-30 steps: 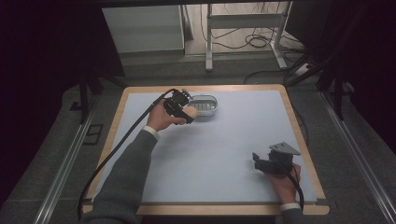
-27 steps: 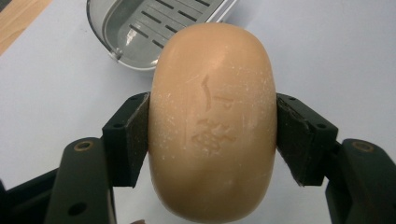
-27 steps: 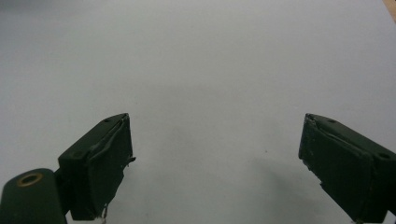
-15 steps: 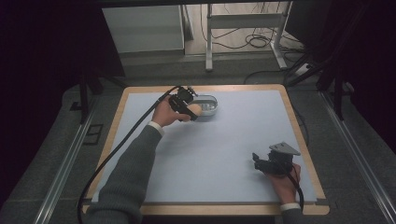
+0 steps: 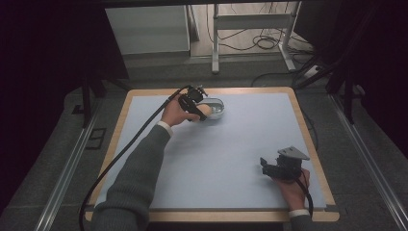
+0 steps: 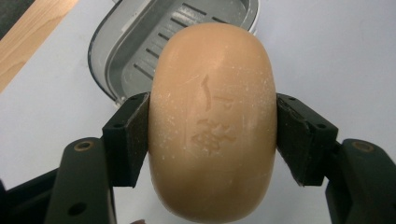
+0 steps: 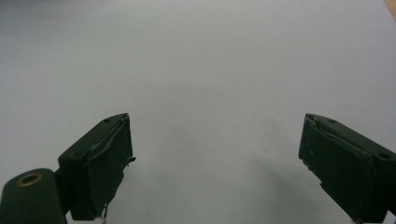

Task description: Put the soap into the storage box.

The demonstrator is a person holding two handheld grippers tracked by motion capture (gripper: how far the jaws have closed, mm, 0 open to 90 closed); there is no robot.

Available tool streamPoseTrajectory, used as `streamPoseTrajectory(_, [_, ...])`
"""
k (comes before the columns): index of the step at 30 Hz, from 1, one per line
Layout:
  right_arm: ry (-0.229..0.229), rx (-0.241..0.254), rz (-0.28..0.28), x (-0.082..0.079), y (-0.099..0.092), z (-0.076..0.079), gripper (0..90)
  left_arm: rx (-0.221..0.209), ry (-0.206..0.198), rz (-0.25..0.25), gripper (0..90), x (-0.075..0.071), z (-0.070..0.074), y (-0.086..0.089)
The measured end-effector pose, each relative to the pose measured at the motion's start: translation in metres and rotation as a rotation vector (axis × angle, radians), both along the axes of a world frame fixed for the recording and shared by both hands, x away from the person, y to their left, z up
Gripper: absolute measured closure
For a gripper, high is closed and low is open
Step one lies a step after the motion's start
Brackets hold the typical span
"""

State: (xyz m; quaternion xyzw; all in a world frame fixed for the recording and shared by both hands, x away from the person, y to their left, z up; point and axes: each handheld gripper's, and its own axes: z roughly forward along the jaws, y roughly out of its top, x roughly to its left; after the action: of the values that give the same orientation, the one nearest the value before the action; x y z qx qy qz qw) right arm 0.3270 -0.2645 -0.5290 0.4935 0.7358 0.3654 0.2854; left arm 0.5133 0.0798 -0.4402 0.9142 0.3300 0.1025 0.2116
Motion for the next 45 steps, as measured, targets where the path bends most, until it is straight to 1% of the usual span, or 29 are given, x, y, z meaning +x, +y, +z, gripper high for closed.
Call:
streamPoseTrajectory(5, [0.001,0.0,-0.001,0.0,0.0,0.0,9.8,0.002,0.001,-0.001,32.8,0.007,-0.001,-0.003])
streamPoseTrajectory(6, [0.0,0.0,-0.002,0.0,0.0,0.0,9.8,0.006,0.004,-0.009,32.8,0.01,-0.001,-0.004])
streamPoseTrajectory(7, [0.001,-0.001,-0.001,0.0,0.0,0.0,9.8,0.006,0.004,-0.009,32.8,0.01,-0.001,-0.004])
streamPoseTrajectory(8, [0.0,-0.001,-0.001,0.0,0.0,0.0,9.8,-0.003,0.013,-0.015,32.8,0.012,-0.001,-0.006])
streamPoseTrajectory(9, [0.001,-0.002,-0.001,0.0,0.0,0.0,9.8,-0.003,0.013,-0.015,32.8,0.012,-0.001,-0.006])
streamPoseTrajectory(10, [0.002,-0.003,0.0,0.0,0.0,0.0,9.8,-0.012,0.013,-0.018,32.8,0.015,-0.002,-0.008])
streamPoseTrajectory(13, [-0.001,-0.004,-0.001,0.0,0.0,0.0,9.8,0.004,0.012,-0.021,32.7,0.021,-0.002,-0.011])
streamPoseTrajectory(15, [0.0,-0.002,-0.002,0.0,0.0,0.0,9.8,0.0,0.01,-0.018,32.7,0.022,-0.002,-0.012])
streamPoseTrajectory(16, [0.0,-0.001,-0.002,0.0,0.0,0.0,9.8,-0.003,0.01,-0.021,32.8,0.025,-0.001,-0.014])
streamPoseTrajectory(22, [0.002,0.0,0.001,0.0,0.0,0.0,9.8,0.01,0.014,-0.027,32.8,0.035,0.0,-0.02])
streamPoseTrajectory(27, [0.002,-0.002,0.0,0.0,0.0,0.0,9.8,0.024,0.014,-0.031,32.7,0.039,0.0,-0.023])
streamPoseTrajectory(30, [0.002,-0.004,0.0,0.0,0.0,0.0,9.8,0.019,0.012,-0.027,32.7,0.041,-0.002,-0.024])
streamPoseTrajectory(33, [0.0,-0.004,-0.003,0.0,0.0,0.0,9.8,0.031,0.011,-0.026,32.7,0.043,-0.003,-0.024])
streamPoseTrajectory(36, [0.003,-0.006,-0.001,0.0,0.0,0.0,9.8,0.032,0.012,-0.023,32.7,0.045,-0.005,-0.025])
streamPoseTrajectory(42, [0.005,-0.004,-0.001,0.0,0.0,0.0,9.8,0.034,0.018,-0.019,32.6,0.049,-0.012,-0.028])
streamPoseTrajectory(45, [0.005,-0.005,0.0,0.0,0.0,0.0,9.8,0.047,0.028,-0.023,32.1,0.049,-0.017,-0.03])
